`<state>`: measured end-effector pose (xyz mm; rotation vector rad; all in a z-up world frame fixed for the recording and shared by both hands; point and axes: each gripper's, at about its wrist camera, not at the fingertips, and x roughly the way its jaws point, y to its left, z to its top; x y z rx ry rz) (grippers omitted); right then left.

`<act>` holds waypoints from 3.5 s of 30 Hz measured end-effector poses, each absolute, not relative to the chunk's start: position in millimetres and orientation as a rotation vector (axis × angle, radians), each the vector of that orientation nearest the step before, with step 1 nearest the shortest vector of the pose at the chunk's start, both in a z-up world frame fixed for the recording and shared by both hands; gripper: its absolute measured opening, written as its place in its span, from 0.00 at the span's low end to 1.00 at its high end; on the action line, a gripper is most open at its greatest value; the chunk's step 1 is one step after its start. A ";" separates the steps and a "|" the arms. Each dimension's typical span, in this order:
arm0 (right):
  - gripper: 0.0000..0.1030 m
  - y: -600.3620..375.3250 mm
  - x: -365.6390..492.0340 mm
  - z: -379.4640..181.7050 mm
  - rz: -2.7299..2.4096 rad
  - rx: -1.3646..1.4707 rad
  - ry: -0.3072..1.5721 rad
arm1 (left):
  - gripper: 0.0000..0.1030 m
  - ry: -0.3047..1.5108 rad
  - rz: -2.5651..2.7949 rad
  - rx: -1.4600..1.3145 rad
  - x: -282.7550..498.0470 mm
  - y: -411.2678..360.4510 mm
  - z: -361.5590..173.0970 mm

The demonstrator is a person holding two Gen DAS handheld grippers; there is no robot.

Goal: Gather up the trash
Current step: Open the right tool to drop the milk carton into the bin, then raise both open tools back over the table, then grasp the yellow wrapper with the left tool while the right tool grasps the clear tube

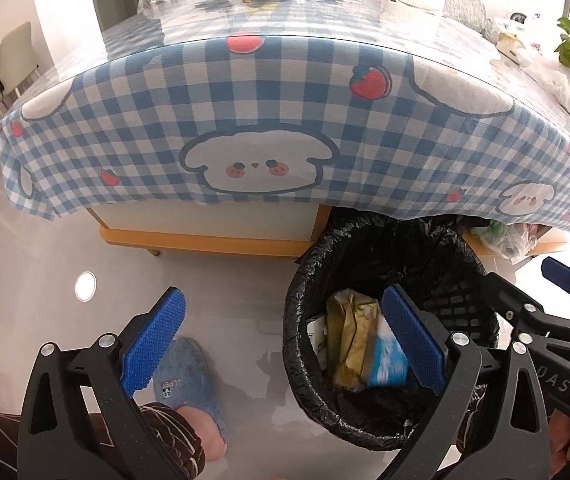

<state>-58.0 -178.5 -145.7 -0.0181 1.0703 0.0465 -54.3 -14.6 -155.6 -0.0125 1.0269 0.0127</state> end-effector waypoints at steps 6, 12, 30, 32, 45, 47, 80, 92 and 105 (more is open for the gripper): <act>0.91 -192.2 -56.8 -127.4 0.003 0.000 1.038 | 0.94 1.033 0.010 -0.012 -52.7 -11.9 -146.0; 0.92 -203.5 -59.8 -106.4 -0.032 0.016 0.997 | 0.94 0.997 0.022 -0.001 -53.8 -8.1 -123.0; 0.92 -230.6 -70.7 -25.7 -0.046 0.046 0.857 | 0.94 0.930 0.039 -0.038 -49.5 8.1 -48.3; 0.92 -237.2 -71.1 -17.4 -0.051 0.055 0.840 | 0.94 0.926 0.039 -0.047 -48.8 10.1 -42.5; 0.92 -260.4 -37.4 17.0 -0.063 0.048 0.799 | 0.94 0.900 0.044 -0.072 -0.2 12.0 -7.8; 0.92 -261.5 -29.4 19.0 -0.060 0.052 0.798 | 0.94 0.900 0.047 -0.072 10.1 11.9 -5.1; 0.87 -256.0 163.1 -1.8 -0.036 0.023 0.853 | 0.94 0.969 0.122 -0.077 245.0 18.0 -12.9; 0.82 -264.9 218.3 -22.4 -0.031 0.047 0.883 | 0.94 1.007 0.127 -0.076 306.1 16.8 -35.8; 0.72 -273.2 256.4 -52.5 -0.023 0.081 0.945 | 0.93 1.062 0.154 -0.112 349.0 24.4 -67.3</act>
